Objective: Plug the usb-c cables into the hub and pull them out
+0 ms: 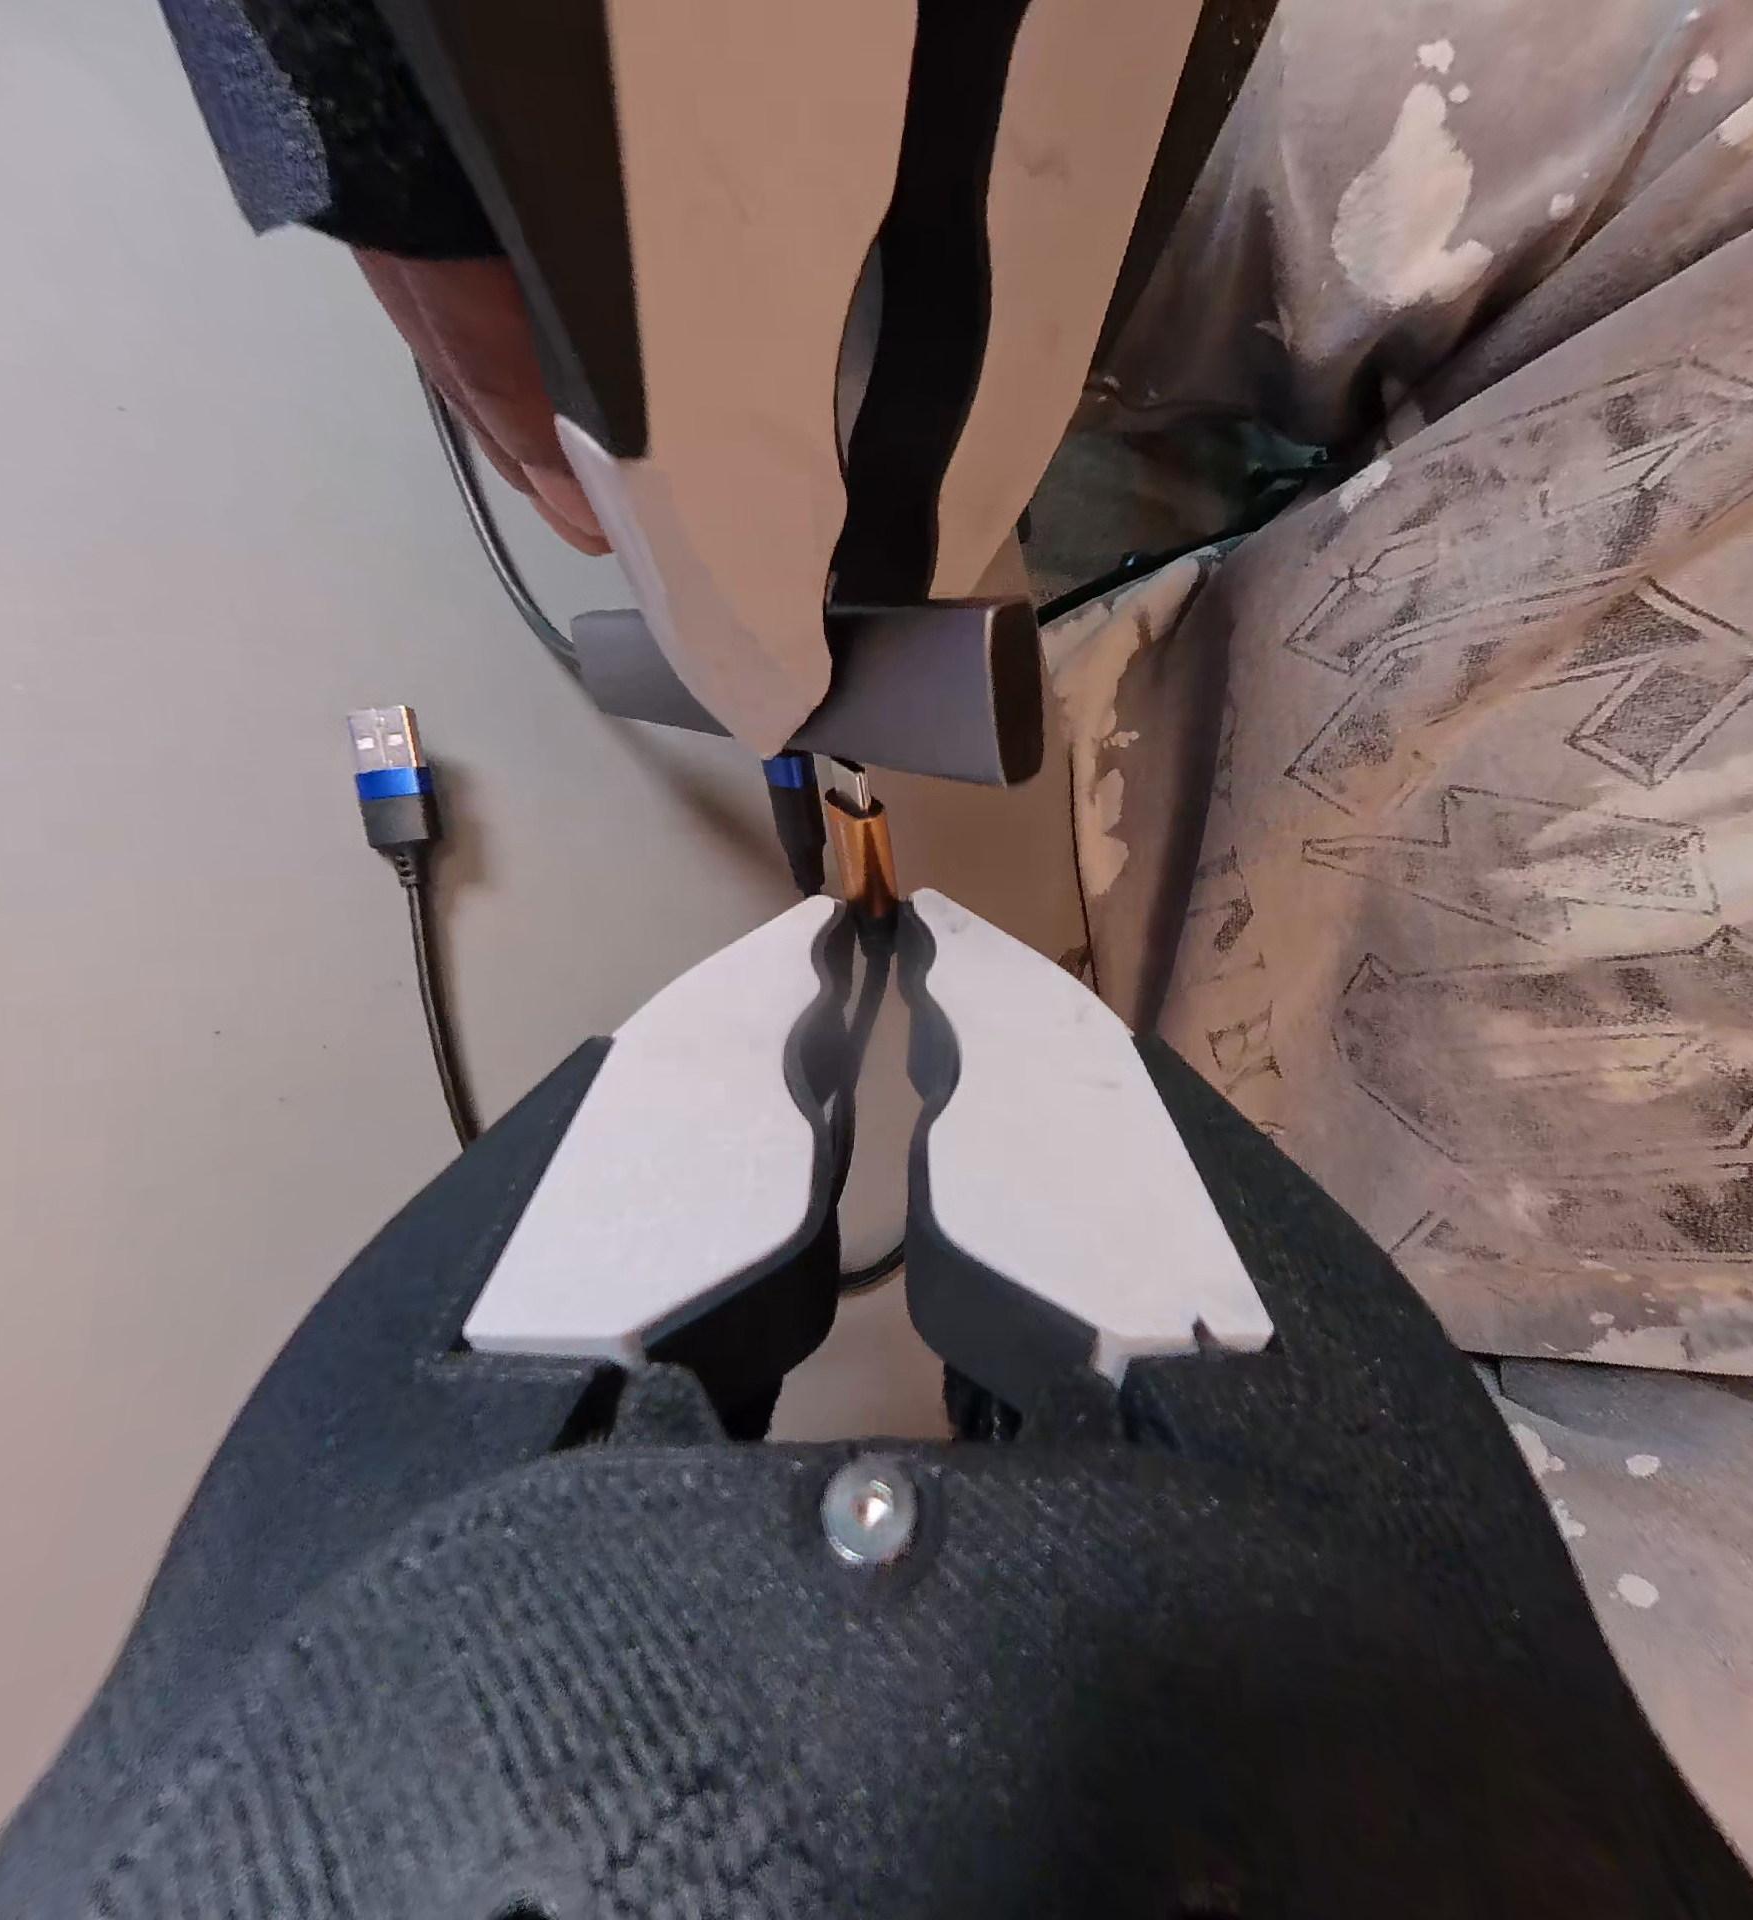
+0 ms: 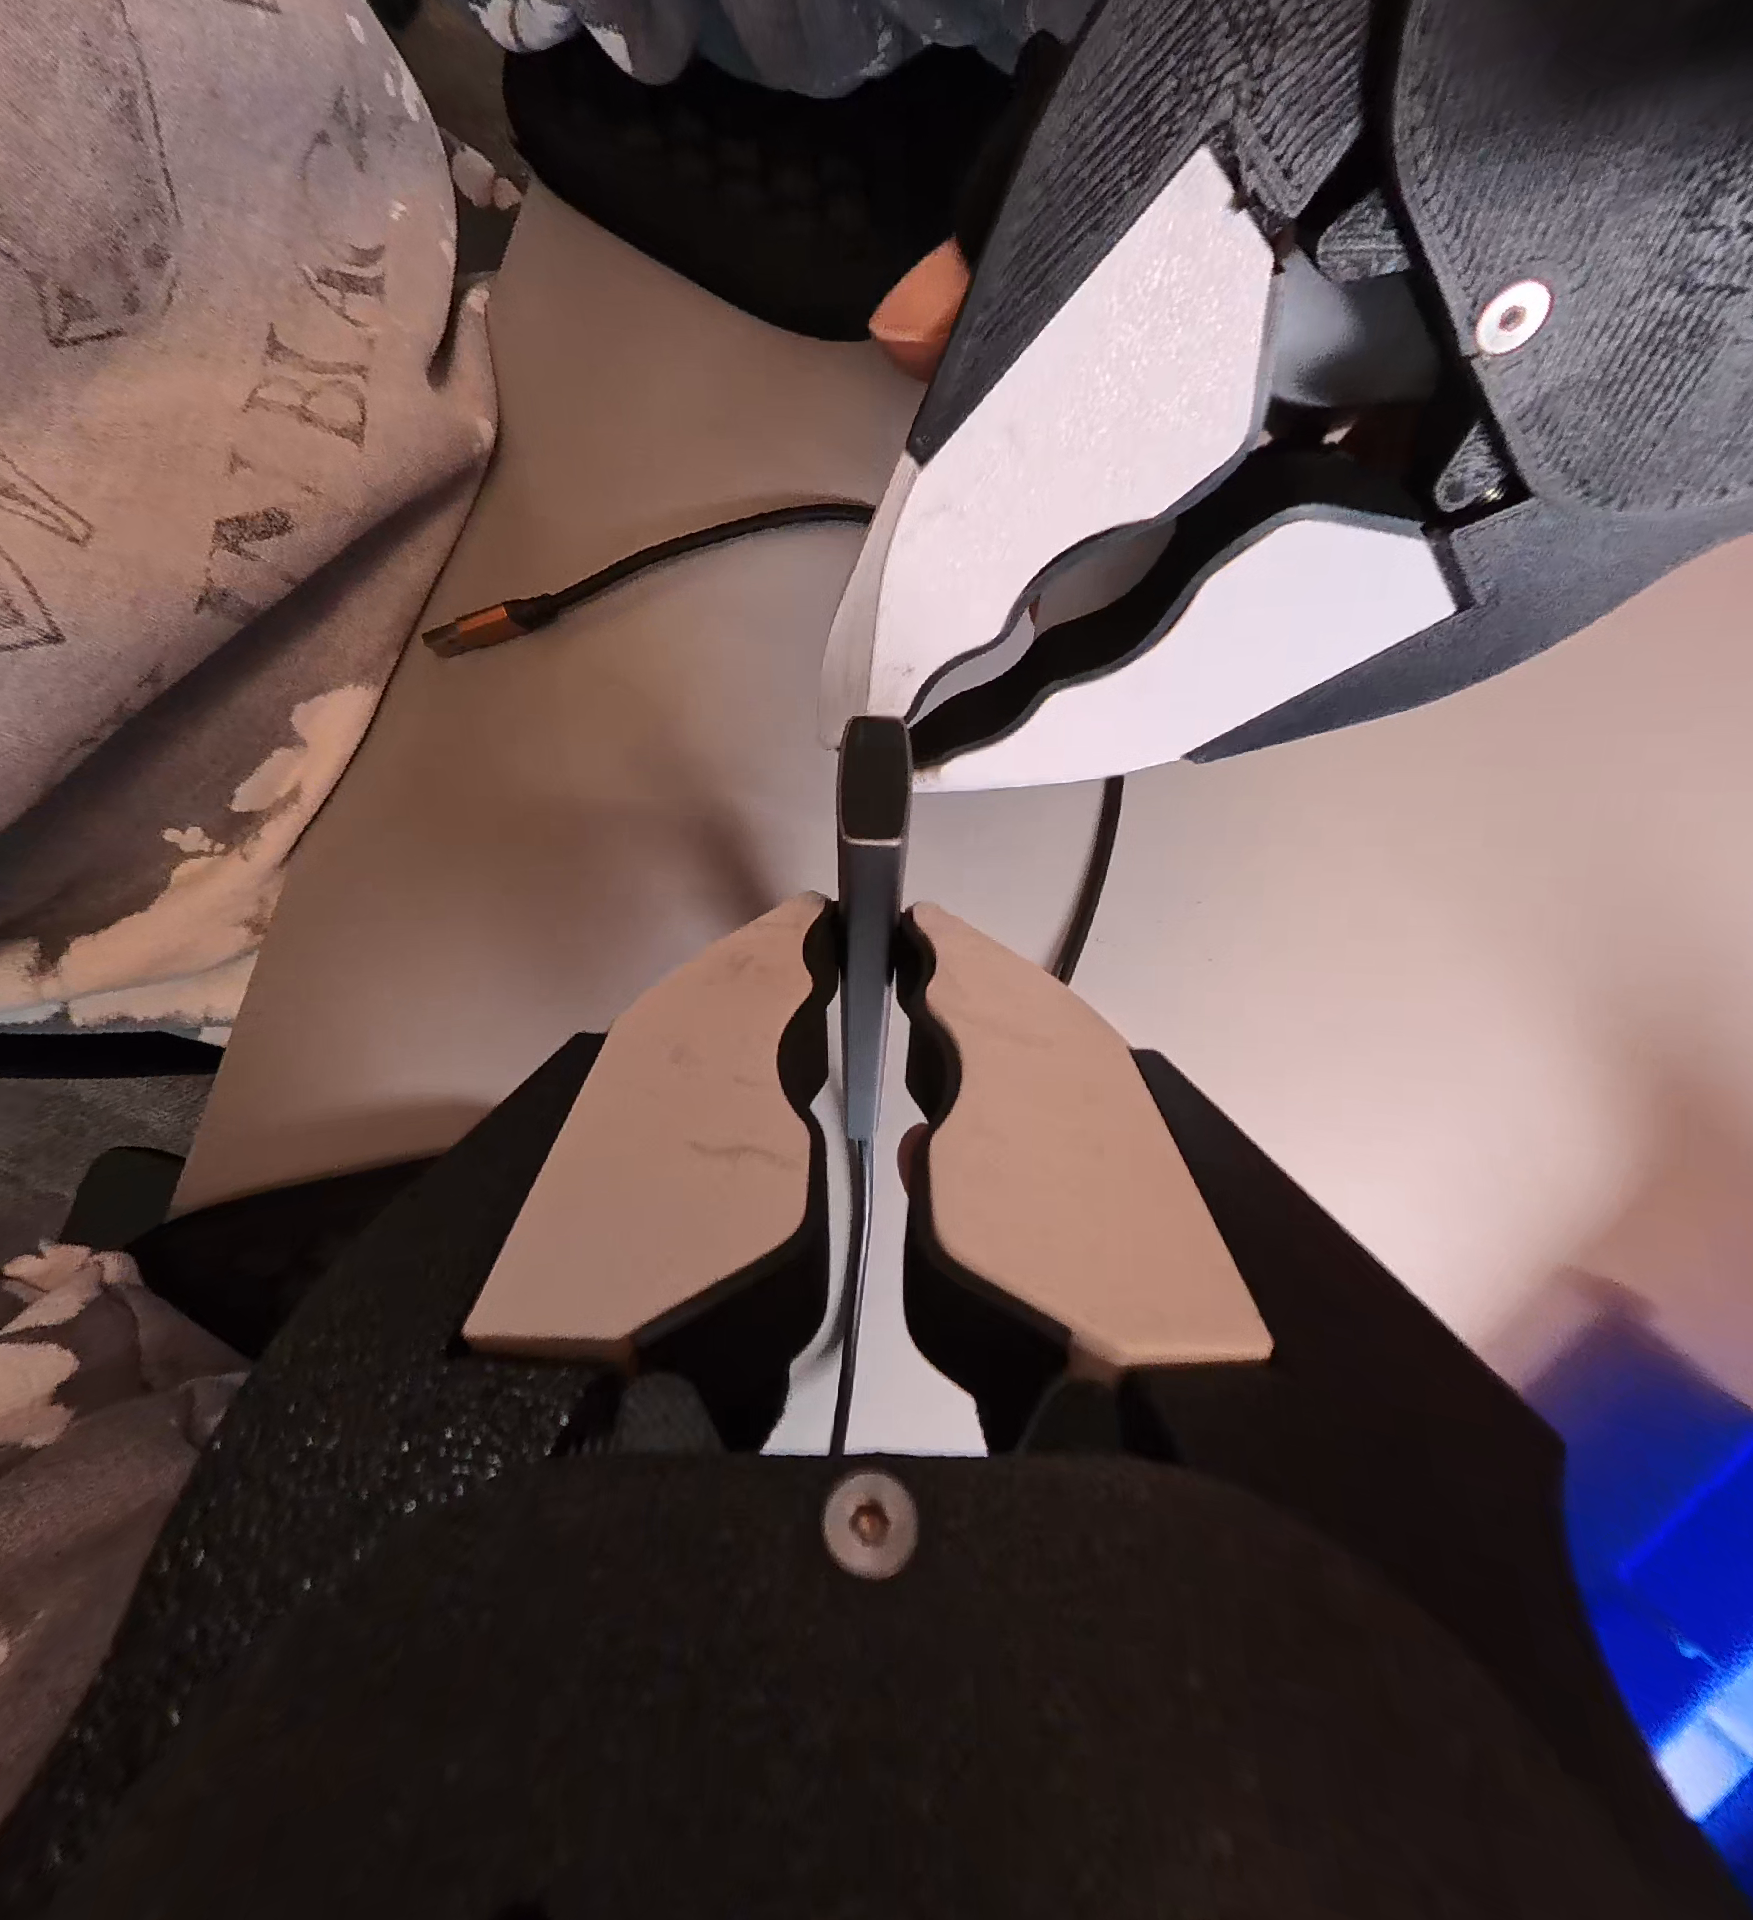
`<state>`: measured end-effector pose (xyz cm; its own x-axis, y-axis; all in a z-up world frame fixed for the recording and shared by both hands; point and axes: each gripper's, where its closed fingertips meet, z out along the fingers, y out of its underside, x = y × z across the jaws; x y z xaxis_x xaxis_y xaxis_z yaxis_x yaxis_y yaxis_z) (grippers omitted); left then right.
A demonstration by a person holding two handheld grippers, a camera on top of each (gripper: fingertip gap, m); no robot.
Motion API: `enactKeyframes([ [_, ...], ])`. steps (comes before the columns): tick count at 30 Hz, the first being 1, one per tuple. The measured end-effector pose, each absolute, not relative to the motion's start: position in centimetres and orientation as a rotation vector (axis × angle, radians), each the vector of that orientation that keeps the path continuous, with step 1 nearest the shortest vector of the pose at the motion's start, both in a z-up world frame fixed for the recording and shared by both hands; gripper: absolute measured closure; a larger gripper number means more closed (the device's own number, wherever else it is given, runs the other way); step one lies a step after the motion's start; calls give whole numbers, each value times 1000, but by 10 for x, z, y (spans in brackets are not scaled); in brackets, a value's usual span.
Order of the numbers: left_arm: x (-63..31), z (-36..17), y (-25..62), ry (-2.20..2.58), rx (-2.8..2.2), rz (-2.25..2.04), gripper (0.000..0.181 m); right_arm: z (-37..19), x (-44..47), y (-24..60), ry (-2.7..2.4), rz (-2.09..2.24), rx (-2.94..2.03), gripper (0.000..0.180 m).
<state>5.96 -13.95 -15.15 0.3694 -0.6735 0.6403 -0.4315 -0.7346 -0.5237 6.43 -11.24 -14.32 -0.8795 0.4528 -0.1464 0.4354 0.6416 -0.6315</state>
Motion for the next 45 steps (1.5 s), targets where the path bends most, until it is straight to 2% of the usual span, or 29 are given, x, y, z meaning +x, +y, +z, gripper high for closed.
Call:
enactKeyframes([
  [28, 54, -132, -130, 923, -2266, -1290, 173, -134, 65, -106, -2777, 1041, -804, 170],
  [35, 55, -146, -137, 982, -2364, -1256, 173, -142, 65, -112, -2829, 943, -779, 170],
  [45, 50, -138, -132, 940, -2368, -1221, 173, -144, 64, -112, -2833, 814, -766, 170],
])
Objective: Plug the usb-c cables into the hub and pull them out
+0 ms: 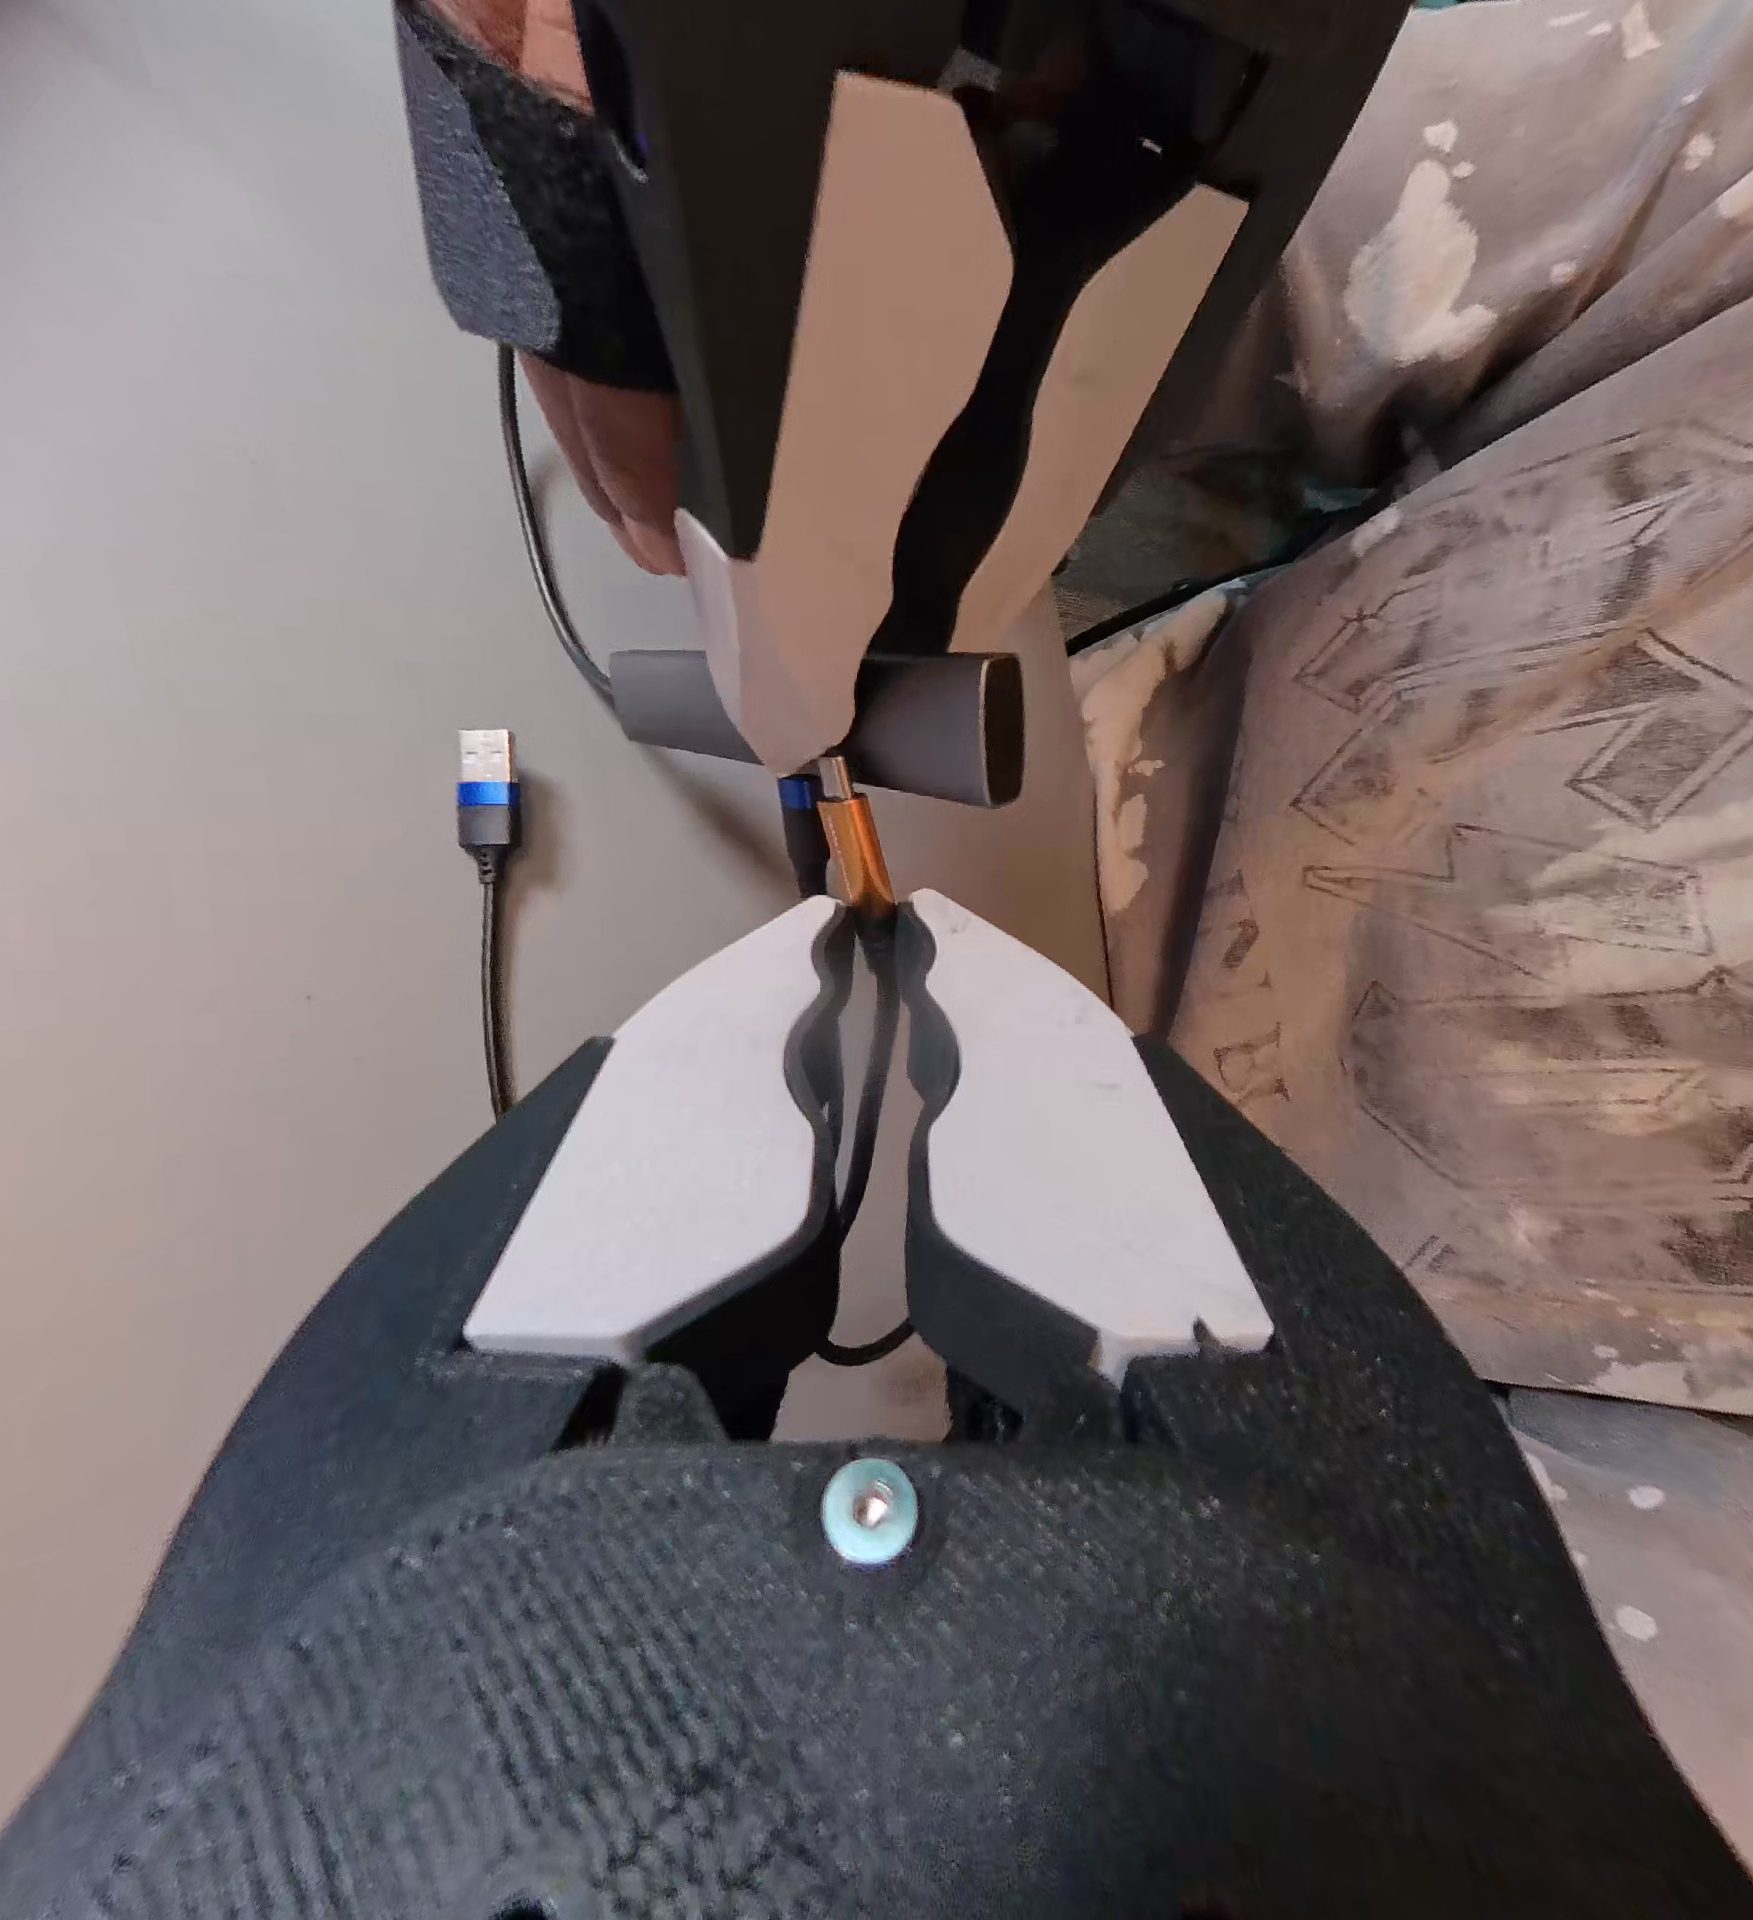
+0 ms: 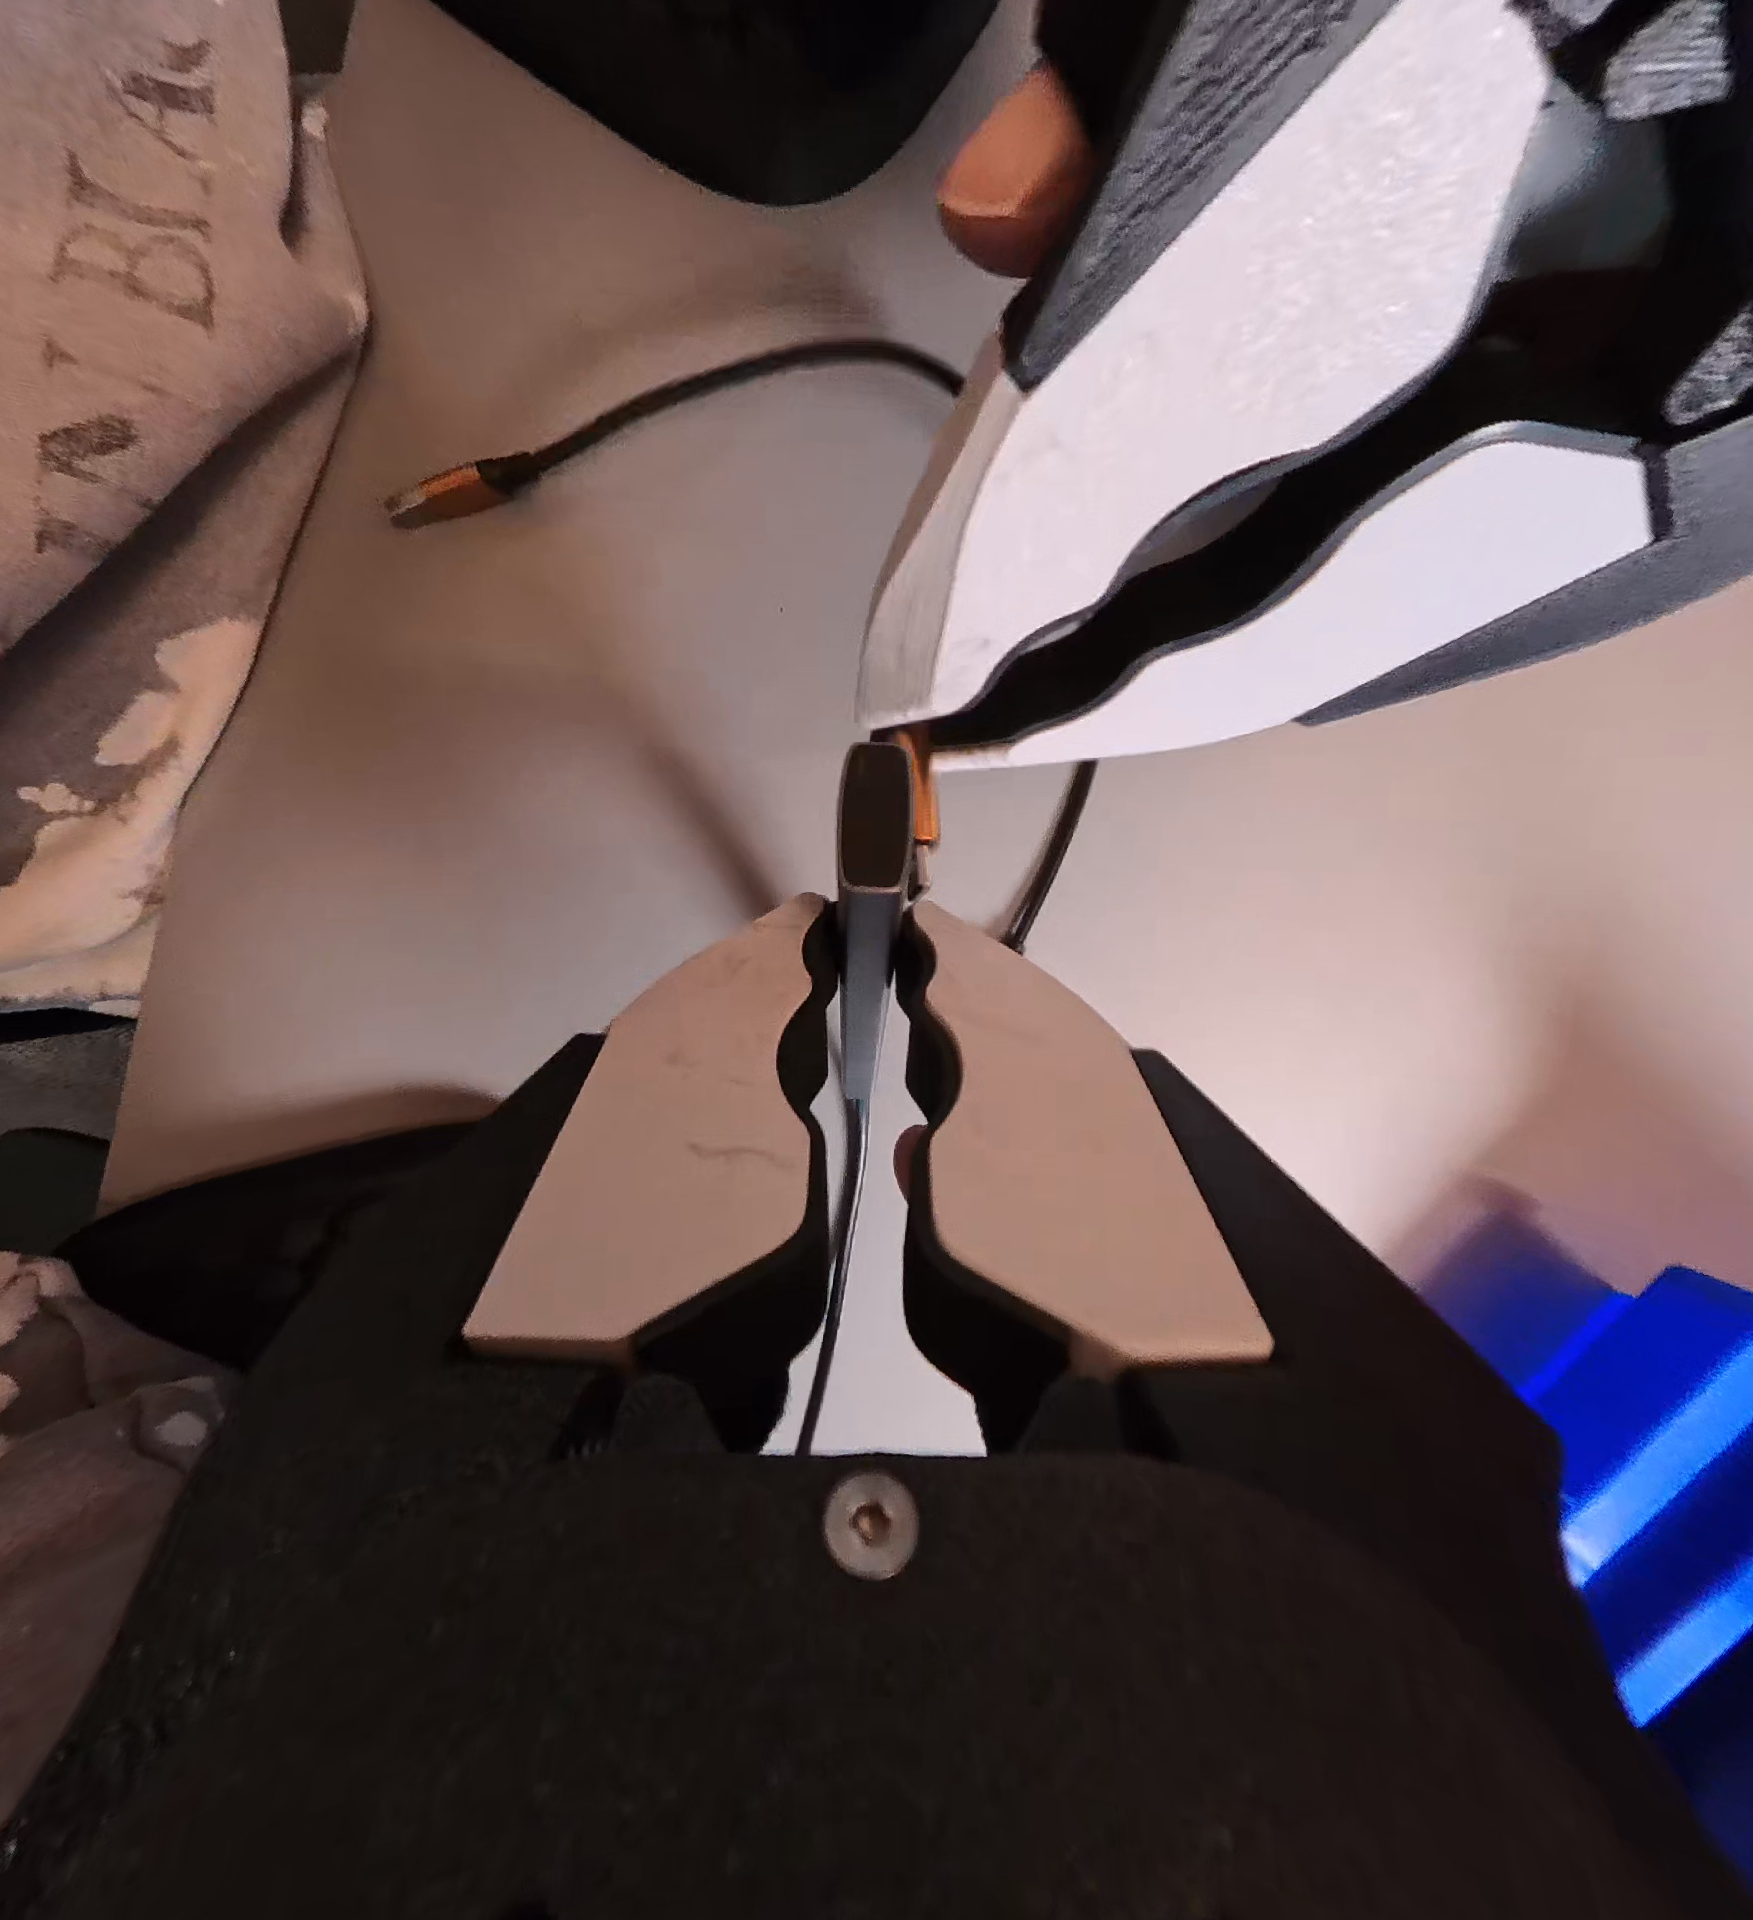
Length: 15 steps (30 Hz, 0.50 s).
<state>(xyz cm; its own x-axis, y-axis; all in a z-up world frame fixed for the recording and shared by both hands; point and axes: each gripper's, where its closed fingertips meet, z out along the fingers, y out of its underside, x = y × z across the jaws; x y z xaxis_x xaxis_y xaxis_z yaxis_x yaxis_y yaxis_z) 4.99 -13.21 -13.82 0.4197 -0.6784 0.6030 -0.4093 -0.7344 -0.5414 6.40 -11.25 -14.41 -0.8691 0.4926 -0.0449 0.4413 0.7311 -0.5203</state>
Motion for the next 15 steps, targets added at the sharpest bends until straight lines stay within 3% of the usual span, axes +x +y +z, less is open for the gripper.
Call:
enactKeyframes([
  [15, 54, -143, -139, 992, -2395, -1205, 173, -138, 65, -115, -2818, 962, -750, 170],
])
